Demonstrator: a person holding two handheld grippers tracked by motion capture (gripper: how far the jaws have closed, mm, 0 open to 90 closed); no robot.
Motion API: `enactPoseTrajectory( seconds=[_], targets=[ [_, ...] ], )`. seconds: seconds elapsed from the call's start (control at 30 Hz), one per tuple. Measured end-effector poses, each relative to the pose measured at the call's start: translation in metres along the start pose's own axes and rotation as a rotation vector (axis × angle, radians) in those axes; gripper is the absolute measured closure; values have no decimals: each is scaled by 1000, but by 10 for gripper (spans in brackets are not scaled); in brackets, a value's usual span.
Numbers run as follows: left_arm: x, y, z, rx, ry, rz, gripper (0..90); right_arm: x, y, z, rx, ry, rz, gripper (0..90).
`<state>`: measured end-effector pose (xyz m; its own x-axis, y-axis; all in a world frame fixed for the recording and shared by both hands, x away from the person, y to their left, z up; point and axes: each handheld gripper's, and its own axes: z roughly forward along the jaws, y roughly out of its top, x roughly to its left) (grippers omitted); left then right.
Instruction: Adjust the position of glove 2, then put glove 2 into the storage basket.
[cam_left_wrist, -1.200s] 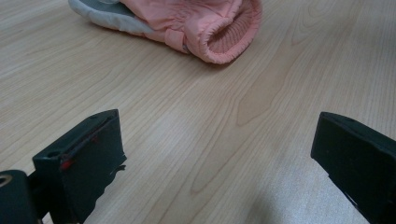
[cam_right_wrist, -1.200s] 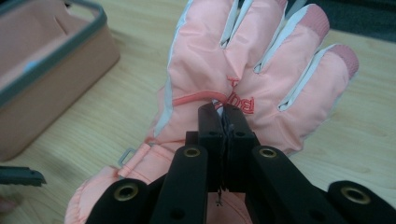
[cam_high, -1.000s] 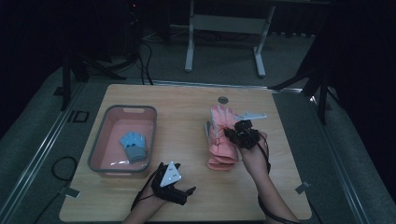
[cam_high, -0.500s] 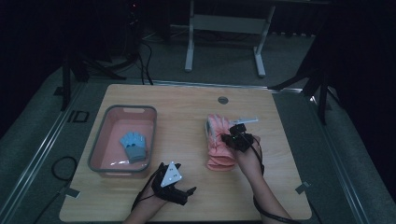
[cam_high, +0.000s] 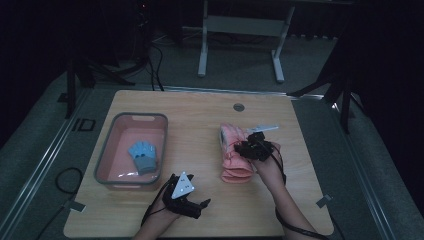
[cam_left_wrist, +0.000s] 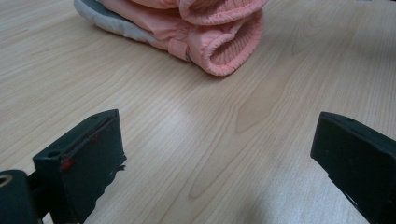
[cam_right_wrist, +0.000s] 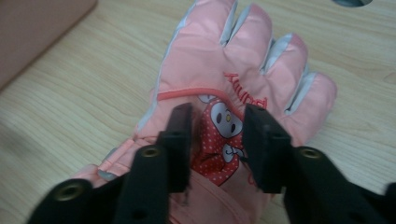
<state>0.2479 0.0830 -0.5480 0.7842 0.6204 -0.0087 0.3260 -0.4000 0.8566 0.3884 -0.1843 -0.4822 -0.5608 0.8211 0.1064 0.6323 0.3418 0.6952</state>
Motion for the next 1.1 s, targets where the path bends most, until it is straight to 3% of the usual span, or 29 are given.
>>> enactPoseTrajectory(
  seconds=[0.2, 0.37, 0.53, 0.67, 0.83, 0.97, 1.1],
  targets=[
    [-2, 6, -4, 9, -1, -30, 36, -8, 2, -20, -28, 51, -7, 348],
    [-5, 11, -3, 43, -30, -55, 36, -14, -2, -39, -65, 90, 0, 265],
    [-6, 15, -3, 51, -21, -59, 36, -24, -7, -51, -81, 95, 17, 258],
    [-5, 21, -4, 46, -13, -60, 36, -33, -12, -56, -77, 96, 22, 195],
    [-2, 38, -6, 22, -30, -76, 36, -41, -18, -63, -91, 99, -24, 171],
    [2, 54, -3, 28, -33, -50, 36, -43, -21, -69, -126, 64, -88, 140],
    [8, 71, 1, 29, -38, -54, 36, -49, -23, -74, -131, 71, -66, 142]
  ],
)
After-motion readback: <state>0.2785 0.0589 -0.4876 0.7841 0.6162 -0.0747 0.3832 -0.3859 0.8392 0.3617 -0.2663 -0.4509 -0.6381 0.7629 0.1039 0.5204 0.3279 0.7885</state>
